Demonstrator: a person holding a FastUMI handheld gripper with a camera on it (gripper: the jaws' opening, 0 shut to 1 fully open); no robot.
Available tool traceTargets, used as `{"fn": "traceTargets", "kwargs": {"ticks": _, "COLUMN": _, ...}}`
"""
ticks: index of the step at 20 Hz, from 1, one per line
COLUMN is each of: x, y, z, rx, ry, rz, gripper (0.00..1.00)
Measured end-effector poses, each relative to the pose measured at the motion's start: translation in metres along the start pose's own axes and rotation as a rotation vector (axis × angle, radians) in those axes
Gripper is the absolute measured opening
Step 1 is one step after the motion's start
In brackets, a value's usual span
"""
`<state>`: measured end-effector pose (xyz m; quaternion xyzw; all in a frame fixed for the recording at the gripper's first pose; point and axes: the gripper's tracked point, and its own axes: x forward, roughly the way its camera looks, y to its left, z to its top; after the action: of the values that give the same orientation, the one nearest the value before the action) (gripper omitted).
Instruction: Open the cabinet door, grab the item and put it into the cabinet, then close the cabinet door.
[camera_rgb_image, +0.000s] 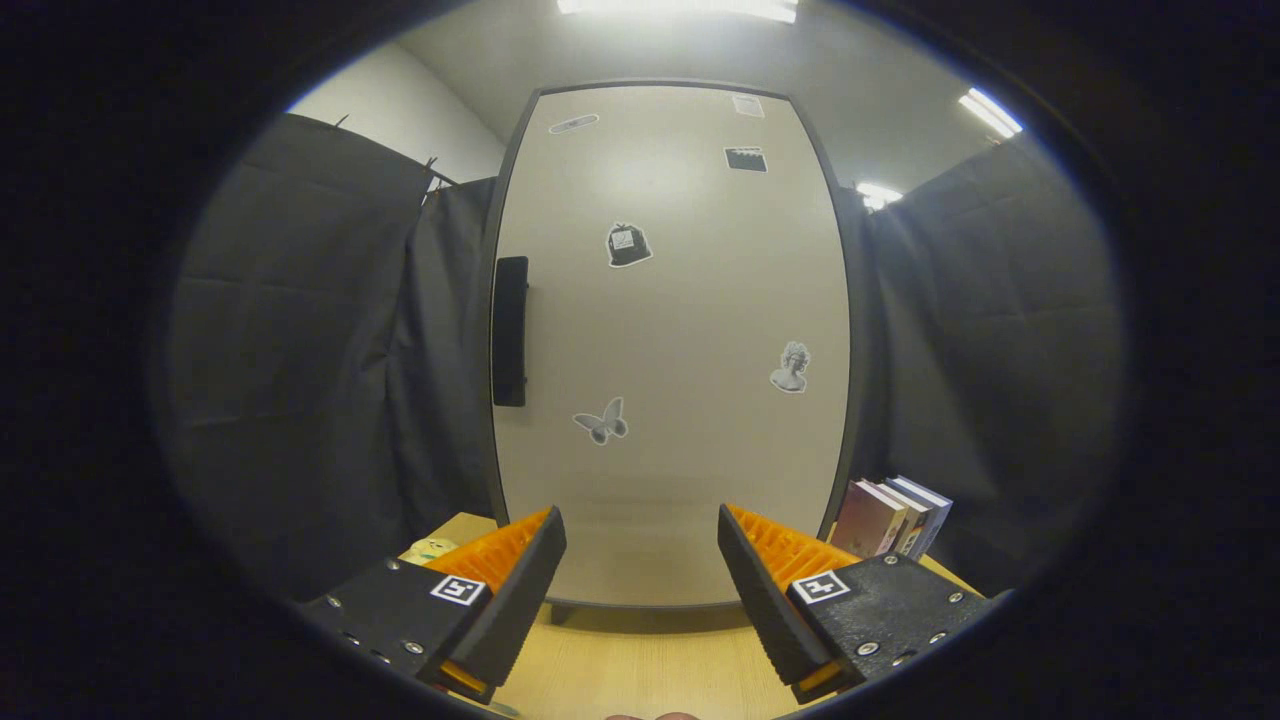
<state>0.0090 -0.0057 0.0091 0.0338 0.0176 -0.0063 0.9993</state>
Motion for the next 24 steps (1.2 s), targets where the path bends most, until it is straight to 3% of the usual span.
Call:
{"fn": "traceTargets", "kwargs": {"ticks": 14, "x": 0.012, "y": -0.008, "z": 0.023, "rx": -0.006, "ry": -0.025, "rz": -0.018, "gripper": 0.95}}
{"fn": "traceTargets", "kwargs": {"ticks": 24, "x": 0.063, "y": 0.045, "z": 0.111, "rx": -0.016, "ry": -0.157, "rz": 0.036, "gripper": 0.95}}
